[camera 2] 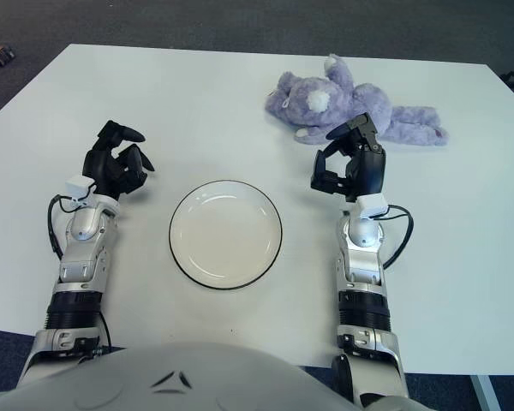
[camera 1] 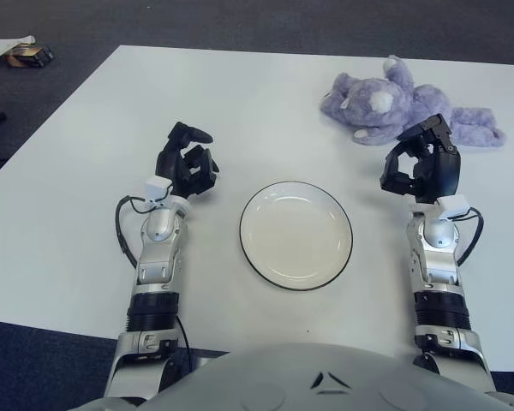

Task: Put the doll into the plate.

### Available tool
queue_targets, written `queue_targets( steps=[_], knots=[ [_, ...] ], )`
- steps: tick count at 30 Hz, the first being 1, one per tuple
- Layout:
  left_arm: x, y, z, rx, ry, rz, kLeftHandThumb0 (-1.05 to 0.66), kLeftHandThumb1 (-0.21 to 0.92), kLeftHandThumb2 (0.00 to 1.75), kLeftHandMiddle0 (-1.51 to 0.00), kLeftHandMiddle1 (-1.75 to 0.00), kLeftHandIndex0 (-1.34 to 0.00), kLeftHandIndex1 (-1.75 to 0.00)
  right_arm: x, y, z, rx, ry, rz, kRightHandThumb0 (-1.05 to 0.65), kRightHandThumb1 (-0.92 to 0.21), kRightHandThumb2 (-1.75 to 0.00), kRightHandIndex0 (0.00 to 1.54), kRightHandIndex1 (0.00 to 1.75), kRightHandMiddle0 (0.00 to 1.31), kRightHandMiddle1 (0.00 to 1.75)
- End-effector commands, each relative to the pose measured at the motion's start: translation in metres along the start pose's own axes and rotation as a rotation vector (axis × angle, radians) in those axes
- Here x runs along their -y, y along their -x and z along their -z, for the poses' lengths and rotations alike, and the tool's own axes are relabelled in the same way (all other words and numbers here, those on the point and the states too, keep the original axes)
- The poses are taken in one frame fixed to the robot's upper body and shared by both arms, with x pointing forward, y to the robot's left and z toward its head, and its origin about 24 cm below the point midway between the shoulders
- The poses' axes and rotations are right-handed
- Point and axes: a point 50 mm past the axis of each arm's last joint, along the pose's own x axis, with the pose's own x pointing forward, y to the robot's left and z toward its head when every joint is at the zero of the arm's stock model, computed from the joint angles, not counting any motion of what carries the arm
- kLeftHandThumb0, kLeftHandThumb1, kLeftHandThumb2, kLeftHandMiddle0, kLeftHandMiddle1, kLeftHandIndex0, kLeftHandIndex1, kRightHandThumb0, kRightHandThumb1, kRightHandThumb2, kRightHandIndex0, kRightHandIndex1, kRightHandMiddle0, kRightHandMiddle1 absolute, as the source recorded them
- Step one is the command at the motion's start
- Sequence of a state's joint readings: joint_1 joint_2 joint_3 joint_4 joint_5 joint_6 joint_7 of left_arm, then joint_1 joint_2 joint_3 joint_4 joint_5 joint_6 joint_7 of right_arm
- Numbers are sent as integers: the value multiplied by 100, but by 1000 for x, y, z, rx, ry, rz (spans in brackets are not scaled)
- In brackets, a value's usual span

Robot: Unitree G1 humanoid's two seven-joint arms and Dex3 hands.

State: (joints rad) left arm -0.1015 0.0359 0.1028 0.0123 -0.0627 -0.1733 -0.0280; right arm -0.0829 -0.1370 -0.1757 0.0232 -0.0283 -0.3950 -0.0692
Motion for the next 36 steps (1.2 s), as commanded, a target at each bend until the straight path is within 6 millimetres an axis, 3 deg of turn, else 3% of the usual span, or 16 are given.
queue_targets(
  steps=[1,5,8,11,18,25,36],
  knots=[
    [-2,6,12,-47,-1,-10,-40,62,93,-82,-175,-38,-175,11,2,-1,-57,68,-36,-2,-27,-138,68,174,39,172],
    [-1,5,13,-46,-4,-9,-39,63,93,-82,-175,-38,-175,35,-17,-16,-38,248,-104,-1,-33,-127,66,168,40,167],
    [-1,5,14,-45,-4,-9,-39,63,92,-82,-175,-38,-175,37,-21,-21,-30,282,-119,-1,-34,-124,65,165,41,166],
    [-1,5,14,-44,-5,-9,-39,63,92,-82,-175,-38,-175,39,-35,-41,9,343,-146,-1,-36,-121,64,162,41,167],
    [-1,5,15,-42,-20,-6,-40,61,95,-84,-175,-39,-175,47,-43,-65,7,440,-146,-1,-36,-121,61,163,41,169],
    [-1,5,16,-43,-45,-1,-40,59,97,-86,-175,-40,-175,60,-58,-70,-33,564,-141,-1,-35,-125,63,166,40,169],
    [-1,5,17,-42,-51,6,-40,59,98,-84,-175,-40,-175,86,-84,-57,-126,584,-137,-1,-34,-126,63,168,38,171]
  ],
)
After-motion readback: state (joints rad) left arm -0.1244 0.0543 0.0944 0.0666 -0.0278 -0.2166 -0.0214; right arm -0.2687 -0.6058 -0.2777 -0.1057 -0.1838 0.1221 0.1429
